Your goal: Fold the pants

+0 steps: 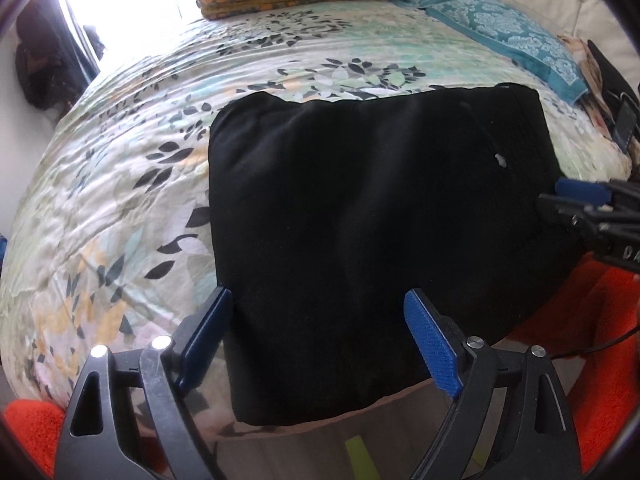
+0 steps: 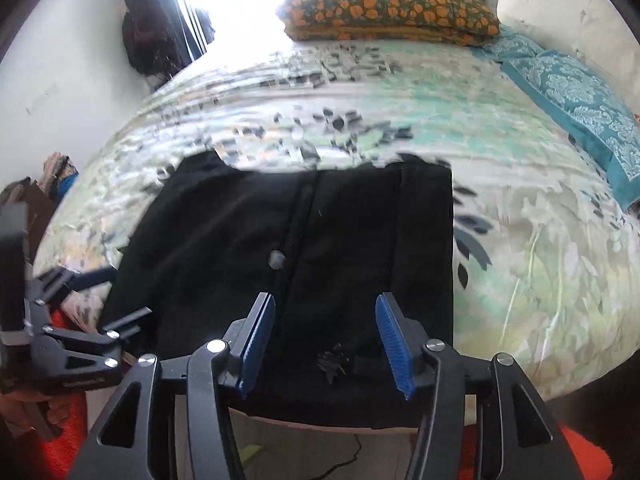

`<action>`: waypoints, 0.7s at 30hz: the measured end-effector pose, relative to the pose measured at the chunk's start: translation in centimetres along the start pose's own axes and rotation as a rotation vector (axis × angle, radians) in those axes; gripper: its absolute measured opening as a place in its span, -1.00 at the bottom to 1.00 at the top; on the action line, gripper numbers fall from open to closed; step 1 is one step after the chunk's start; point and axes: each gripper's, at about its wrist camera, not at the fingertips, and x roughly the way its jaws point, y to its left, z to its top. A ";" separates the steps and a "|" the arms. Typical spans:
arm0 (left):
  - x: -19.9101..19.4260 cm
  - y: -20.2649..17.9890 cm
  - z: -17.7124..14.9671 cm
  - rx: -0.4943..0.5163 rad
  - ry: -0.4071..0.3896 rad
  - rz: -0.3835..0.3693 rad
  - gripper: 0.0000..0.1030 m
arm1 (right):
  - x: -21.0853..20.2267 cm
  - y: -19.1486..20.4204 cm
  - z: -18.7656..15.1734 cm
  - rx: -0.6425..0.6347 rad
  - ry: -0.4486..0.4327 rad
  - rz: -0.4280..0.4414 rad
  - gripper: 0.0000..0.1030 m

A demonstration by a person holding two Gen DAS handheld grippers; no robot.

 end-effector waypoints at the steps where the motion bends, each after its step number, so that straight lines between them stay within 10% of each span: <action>1: 0.2 0.1 -0.1 -0.006 0.010 -0.003 0.80 | 1.3 -0.3 -0.8 0.008 0.029 -0.006 0.04; 21: 0.5 0.4 -0.3 -0.038 0.036 -0.014 0.88 | 2.2 -1.2 -1.5 0.027 -0.016 0.021 0.07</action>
